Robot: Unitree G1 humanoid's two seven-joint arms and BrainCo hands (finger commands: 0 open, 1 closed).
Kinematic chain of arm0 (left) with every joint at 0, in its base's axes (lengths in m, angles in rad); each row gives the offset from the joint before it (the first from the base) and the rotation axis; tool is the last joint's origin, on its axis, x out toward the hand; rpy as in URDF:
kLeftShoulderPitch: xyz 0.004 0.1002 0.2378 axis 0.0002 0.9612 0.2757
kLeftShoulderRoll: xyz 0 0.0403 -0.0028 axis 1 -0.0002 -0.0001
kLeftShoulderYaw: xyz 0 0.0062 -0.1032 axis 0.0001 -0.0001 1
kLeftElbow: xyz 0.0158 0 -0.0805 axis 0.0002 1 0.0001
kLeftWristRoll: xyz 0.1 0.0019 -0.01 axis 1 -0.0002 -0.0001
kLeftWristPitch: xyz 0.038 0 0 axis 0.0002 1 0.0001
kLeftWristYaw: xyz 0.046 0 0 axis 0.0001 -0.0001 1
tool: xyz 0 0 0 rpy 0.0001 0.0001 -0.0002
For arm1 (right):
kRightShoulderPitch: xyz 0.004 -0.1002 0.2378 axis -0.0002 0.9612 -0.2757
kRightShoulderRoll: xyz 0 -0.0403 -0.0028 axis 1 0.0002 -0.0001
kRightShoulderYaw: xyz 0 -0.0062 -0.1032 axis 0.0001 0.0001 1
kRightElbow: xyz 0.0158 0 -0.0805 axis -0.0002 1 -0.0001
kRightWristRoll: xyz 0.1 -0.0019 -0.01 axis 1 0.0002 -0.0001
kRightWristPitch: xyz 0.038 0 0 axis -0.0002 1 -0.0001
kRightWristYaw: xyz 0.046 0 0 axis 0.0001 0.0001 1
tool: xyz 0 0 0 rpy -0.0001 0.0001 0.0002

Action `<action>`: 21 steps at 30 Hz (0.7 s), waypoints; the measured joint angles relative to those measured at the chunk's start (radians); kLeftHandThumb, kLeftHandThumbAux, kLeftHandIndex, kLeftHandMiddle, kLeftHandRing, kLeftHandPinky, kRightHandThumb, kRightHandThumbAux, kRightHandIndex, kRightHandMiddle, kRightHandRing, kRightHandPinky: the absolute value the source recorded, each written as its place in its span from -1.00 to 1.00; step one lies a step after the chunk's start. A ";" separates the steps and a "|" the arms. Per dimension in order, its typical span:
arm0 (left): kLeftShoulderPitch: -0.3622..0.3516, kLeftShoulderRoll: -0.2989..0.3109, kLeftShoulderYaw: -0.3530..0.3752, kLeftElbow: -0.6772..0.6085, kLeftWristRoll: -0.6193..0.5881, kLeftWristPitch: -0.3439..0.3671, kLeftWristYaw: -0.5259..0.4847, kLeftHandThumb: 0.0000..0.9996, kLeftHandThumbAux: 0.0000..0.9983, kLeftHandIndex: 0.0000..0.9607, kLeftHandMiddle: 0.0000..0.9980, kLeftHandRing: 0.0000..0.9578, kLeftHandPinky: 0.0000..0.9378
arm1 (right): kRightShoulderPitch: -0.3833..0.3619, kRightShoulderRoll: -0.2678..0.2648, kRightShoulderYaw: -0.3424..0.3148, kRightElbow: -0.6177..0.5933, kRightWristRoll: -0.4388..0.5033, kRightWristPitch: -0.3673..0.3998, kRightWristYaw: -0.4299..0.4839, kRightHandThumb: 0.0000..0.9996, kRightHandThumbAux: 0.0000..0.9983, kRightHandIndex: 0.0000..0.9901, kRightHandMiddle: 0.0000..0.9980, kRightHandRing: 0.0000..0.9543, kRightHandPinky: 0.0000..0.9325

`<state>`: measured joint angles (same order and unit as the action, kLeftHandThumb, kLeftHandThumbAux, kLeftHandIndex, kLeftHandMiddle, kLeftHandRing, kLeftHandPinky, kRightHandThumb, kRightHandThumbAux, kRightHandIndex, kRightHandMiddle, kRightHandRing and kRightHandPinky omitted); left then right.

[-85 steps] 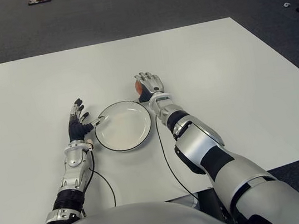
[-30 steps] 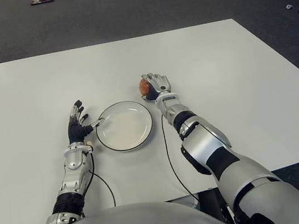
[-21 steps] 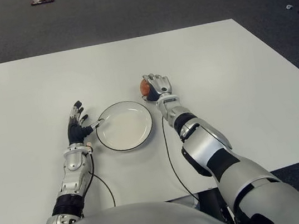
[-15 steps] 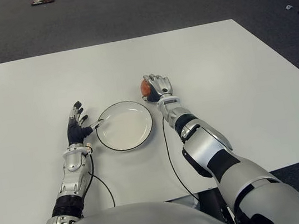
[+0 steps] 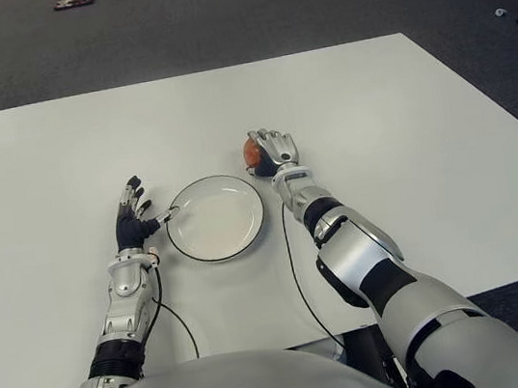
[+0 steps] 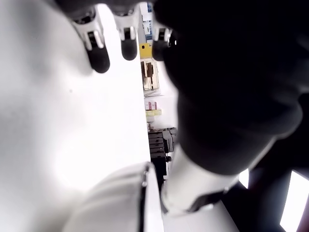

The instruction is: Put the apples into the plate.

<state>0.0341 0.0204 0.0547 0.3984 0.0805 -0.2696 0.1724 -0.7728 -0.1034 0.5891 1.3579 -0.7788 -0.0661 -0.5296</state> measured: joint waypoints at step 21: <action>-0.001 0.000 0.001 -0.003 0.000 0.016 0.000 -1.00 -0.43 -1.00 -1.00 -1.00 -0.92 | 0.002 -0.003 -0.046 -0.003 0.029 -0.022 0.018 0.91 0.32 -0.22 0.09 0.22 0.48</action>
<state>0.0334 0.0206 0.0554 0.3954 0.0805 -0.2536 0.1725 -0.7705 -0.1069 0.5427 1.3549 -0.7501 -0.0883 -0.5118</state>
